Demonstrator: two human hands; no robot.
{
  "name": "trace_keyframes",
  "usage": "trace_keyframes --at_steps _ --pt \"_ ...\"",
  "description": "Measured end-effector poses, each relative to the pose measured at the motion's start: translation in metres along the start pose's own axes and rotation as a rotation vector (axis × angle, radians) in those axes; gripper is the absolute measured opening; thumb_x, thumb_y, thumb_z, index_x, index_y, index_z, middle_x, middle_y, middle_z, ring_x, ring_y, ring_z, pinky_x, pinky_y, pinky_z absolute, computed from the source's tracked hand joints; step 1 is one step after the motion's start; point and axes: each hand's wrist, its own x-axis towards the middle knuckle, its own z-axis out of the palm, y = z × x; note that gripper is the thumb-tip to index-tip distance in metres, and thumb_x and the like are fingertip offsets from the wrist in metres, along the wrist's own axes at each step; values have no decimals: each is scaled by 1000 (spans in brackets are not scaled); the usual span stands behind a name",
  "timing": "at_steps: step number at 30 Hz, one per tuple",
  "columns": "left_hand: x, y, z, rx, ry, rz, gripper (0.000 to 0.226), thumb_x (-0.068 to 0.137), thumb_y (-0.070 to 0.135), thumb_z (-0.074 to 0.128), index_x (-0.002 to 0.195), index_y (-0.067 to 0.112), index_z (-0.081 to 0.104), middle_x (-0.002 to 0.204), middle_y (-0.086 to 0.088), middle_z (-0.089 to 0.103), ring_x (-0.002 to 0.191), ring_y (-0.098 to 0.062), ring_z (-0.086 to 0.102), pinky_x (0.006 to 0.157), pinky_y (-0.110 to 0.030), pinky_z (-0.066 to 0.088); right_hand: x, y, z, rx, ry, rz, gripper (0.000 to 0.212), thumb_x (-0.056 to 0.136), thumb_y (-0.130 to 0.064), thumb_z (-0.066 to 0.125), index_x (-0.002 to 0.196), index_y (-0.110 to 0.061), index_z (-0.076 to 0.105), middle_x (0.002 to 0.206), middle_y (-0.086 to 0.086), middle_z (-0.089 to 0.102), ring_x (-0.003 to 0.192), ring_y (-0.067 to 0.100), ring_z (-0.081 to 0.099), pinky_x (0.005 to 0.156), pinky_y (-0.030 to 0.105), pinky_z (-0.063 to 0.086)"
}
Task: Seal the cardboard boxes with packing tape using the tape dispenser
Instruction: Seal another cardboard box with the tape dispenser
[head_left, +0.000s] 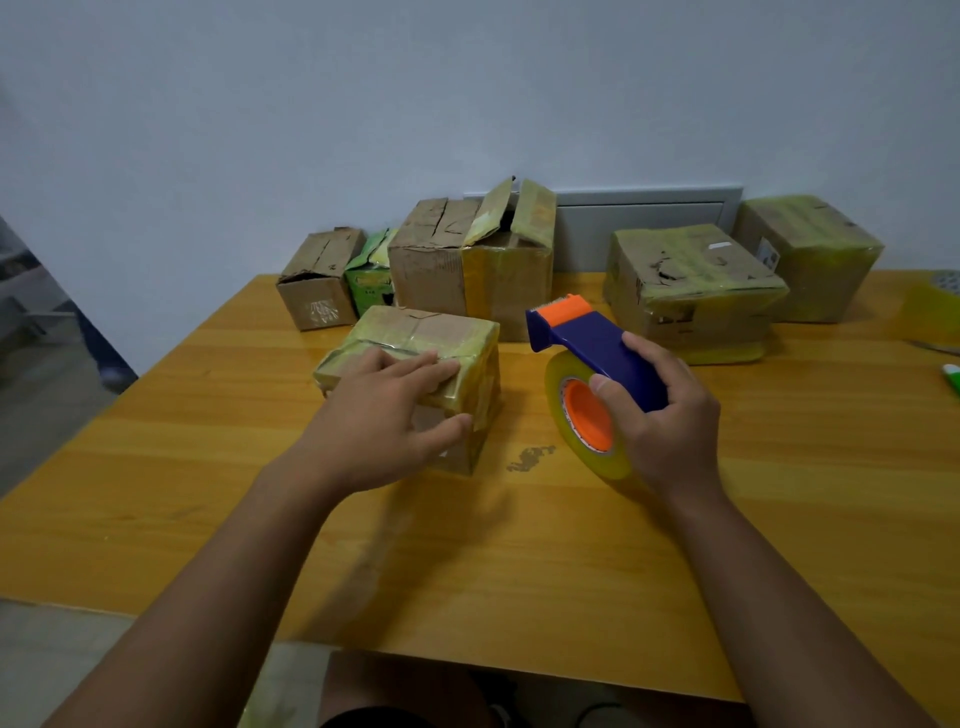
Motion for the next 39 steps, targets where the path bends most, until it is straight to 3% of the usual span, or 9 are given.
trace_keyframes --at_steps 5,11,15,21,25,31,35,39 --pt "-2 18 8 52 148 -51 65 87 69 41 141 34 46 145 9 48 108 -15 38 89 -36 38 0 -1 -1 -1 -12 0 69 76 -61 59 133 -23 55 119 -8 54 97 -1 54 70 13 48" --pt "1 -2 6 24 112 63 61 90 66 42 141 34 47 145 6 48 105 -17 41 85 -35 38 -1 -2 -1 0 -17 2 71 75 -63 57 134 -23 54 119 -9 53 100 5 54 70 11 46" --pt "7 -9 9 19 159 181 64 84 65 42 126 22 65 125 -3 66 88 -23 49 70 -31 38 -1 -2 -1 -5 -17 4 71 75 -63 57 134 -22 54 119 -9 53 100 5 54 69 11 45" --pt "7 -13 11 20 176 194 66 84 67 41 129 23 62 128 -1 64 92 -22 47 72 -31 35 0 -3 -1 11 -11 8 68 76 -61 58 133 -24 54 118 -9 53 97 0 54 71 18 51" --pt "7 -11 16 0 245 220 59 86 59 46 124 19 66 121 -4 68 83 -22 49 68 -32 40 -1 -4 -2 9 -13 6 68 76 -62 58 133 -24 54 118 -9 53 98 -3 54 70 13 48" --pt "5 6 12 81 150 19 75 83 77 28 131 27 57 129 5 59 108 -21 45 84 -40 41 0 -1 -1 6 -19 5 70 76 -62 58 134 -22 55 121 -5 55 100 4 54 68 6 46" --pt "2 18 20 88 217 36 53 93 57 32 119 21 63 124 0 65 99 -24 50 81 -40 38 -1 0 -1 21 -16 9 70 75 -61 59 133 -22 55 122 -4 56 101 6 56 69 7 47" --pt "1 7 12 -58 142 96 38 94 36 37 122 20 56 131 1 60 114 -20 48 92 -42 43 -2 -1 -2 54 20 24 67 74 -59 62 130 -22 58 118 -6 58 99 2 57 70 9 48"
